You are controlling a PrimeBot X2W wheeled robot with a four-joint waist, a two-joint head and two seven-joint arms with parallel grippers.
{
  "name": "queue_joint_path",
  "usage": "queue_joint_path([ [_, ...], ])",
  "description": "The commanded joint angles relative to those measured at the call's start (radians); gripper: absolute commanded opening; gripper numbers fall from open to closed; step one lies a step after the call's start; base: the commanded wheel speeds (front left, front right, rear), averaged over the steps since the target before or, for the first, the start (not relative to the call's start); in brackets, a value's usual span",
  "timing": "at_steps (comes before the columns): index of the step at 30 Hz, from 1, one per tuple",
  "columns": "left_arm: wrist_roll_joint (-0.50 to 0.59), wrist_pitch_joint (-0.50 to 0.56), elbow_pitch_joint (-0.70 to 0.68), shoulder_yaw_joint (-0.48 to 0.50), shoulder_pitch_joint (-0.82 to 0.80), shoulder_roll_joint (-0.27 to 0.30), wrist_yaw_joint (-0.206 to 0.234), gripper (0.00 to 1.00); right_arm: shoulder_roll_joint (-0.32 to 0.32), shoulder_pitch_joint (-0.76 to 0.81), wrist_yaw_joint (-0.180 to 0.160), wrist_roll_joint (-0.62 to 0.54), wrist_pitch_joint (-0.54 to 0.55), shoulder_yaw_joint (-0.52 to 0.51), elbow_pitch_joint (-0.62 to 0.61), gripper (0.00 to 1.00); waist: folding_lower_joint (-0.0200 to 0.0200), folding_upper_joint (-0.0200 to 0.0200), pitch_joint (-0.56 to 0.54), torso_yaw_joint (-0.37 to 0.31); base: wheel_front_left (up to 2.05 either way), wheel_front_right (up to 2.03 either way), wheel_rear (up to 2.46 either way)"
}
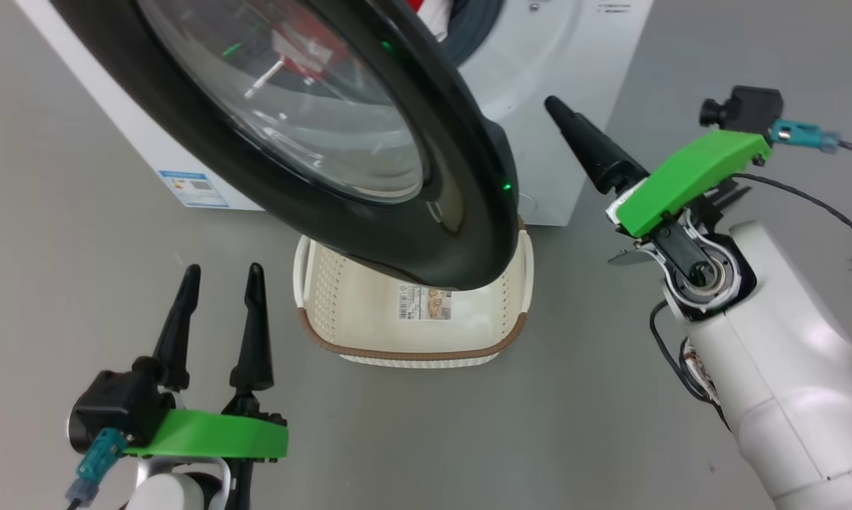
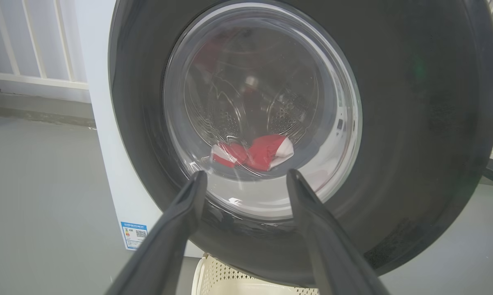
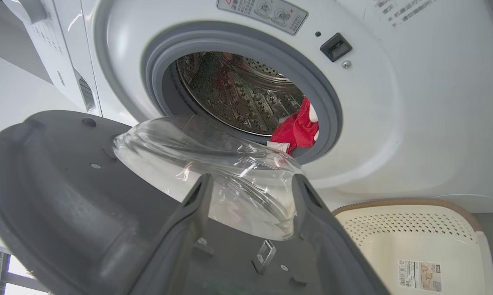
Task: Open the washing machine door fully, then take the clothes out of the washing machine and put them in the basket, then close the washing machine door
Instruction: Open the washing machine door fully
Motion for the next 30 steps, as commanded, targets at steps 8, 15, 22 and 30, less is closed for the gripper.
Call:
queue_joint_path([
  [8,0.001,-0.005,-0.033,0.061,0.012,0.023,-0.012,1.00,-0.064,0.099,0.008,-0.251,-0.254,0.085,-0.127,1.00,0.0000,0.0000,0.007,-0.054,0.00,0.00,0.00],
  [15,0.010,-0.005,-0.042,0.082,0.020,0.023,-0.023,1.00,-0.102,0.180,0.008,-0.511,-0.417,0.073,-0.160,1.00,0.0000,0.0000,0.015,-0.071,0.00,0.00,0.00],
  [22,0.015,-0.005,-0.049,0.093,0.030,0.022,-0.031,1.00,-0.033,0.276,0.008,-0.830,-0.456,-0.088,-0.225,1.00,0.0000,0.0000,0.024,-0.077,0.00,0.00,0.00],
  [30,0.014,-0.005,-0.059,0.091,0.032,0.020,-0.030,1.00,0.035,0.408,0.008,-1.028,-0.459,-0.229,-0.357,1.00,0.0000,0.0000,0.024,-0.075,0.00,0.00,0.00],
])
